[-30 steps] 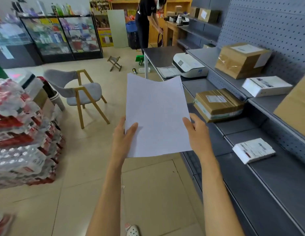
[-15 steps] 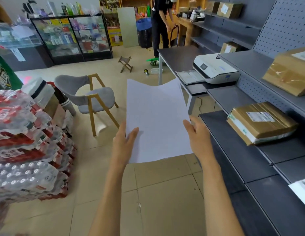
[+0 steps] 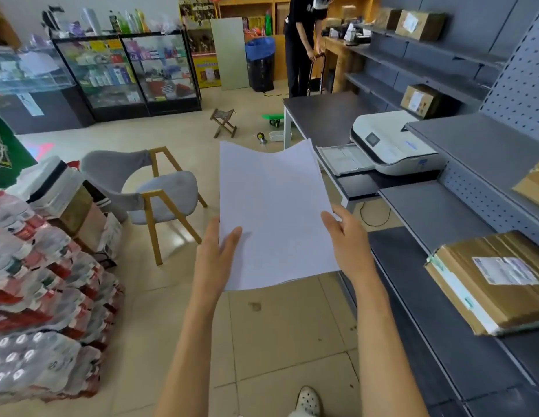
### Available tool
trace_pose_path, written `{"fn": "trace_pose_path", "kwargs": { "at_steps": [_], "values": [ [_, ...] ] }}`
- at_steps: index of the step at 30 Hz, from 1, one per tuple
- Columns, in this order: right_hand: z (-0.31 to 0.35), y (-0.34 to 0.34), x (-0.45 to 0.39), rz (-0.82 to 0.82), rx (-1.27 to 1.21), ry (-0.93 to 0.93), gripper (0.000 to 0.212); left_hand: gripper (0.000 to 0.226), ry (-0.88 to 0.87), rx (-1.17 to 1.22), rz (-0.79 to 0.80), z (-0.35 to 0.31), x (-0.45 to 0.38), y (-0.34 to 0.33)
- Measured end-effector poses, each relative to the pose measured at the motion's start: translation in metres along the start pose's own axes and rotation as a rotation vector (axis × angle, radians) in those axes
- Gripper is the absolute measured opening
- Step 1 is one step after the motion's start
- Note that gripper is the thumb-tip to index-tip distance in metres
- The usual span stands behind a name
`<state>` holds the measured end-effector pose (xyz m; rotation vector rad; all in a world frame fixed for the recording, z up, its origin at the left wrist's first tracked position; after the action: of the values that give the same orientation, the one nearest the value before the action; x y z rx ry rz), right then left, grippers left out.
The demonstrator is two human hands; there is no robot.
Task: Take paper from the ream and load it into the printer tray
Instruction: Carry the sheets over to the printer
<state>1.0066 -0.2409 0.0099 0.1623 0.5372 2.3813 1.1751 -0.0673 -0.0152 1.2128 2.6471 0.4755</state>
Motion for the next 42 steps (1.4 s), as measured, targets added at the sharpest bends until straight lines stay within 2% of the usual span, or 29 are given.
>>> {"fn": "trace_pose_path", "kwargs": {
  "at_steps": [4, 7, 12, 19, 20, 23, 29, 34, 38, 42],
  "values": [
    [-0.005, 0.031, -0.068, -0.007, 0.006, 0.038, 0.022, 0.03, -0.045, 0.039, -0.023, -0.011, -0.072, -0.014],
    [-0.015, 0.047, -0.116, -0.007, 0.002, 0.037, 0.042, 0.035, -0.049, 0.057, -0.031, -0.013, -0.119, -0.024],
    [-0.029, 0.064, -0.178, -0.003, 0.049, 0.025, 0.055, 0.042, -0.037, 0.051, -0.05, -0.018, -0.179, -0.034],
    [-0.032, 0.073, -0.253, -0.003, 0.025, 0.021, 0.025, 0.042, -0.009, 0.04, -0.041, -0.013, -0.264, -0.035],
    [-0.033, 0.072, -0.266, -0.01, 0.026, 0.016, 0.024, 0.042, -0.005, 0.037, -0.039, -0.01, -0.278, -0.033],
    [-0.033, 0.071, -0.306, -0.017, 0.02, 0.012, 0.04, 0.041, 0.002, 0.034, -0.014, -0.003, -0.325, -0.026],
    [-0.031, 0.07, -0.399, -0.116, 0.014, -0.032, 0.043, 0.04, -0.062, 0.07, 0.101, -0.007, -0.438, -0.006],
    [-0.026, 0.064, -0.481, -0.196, 0.045, -0.028, 0.032, 0.034, -0.081, 0.092, 0.157, -0.003, -0.527, 0.015],
    [-0.031, 0.055, -0.519, -0.232, 0.03, -0.051, 0.015, 0.024, -0.065, 0.08, 0.234, 0.004, -0.578, 0.019],
    [-0.049, 0.061, -0.543, -0.272, 0.016, -0.107, 0.02, 0.03, -0.06, 0.123, 0.321, 0.019, -0.624, 0.004]
  ]
}}
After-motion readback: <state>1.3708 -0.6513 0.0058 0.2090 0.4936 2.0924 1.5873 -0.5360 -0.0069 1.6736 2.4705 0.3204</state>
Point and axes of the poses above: each hand's wrist, its own x-axis away from the middle knuckle, its own y-axis out of the back of the hand, z = x × y, the point moved 4 cm from there along -x, towards the middle knuckle, and after that the axes turned 15 degrees about z, right-handed, at the moved point
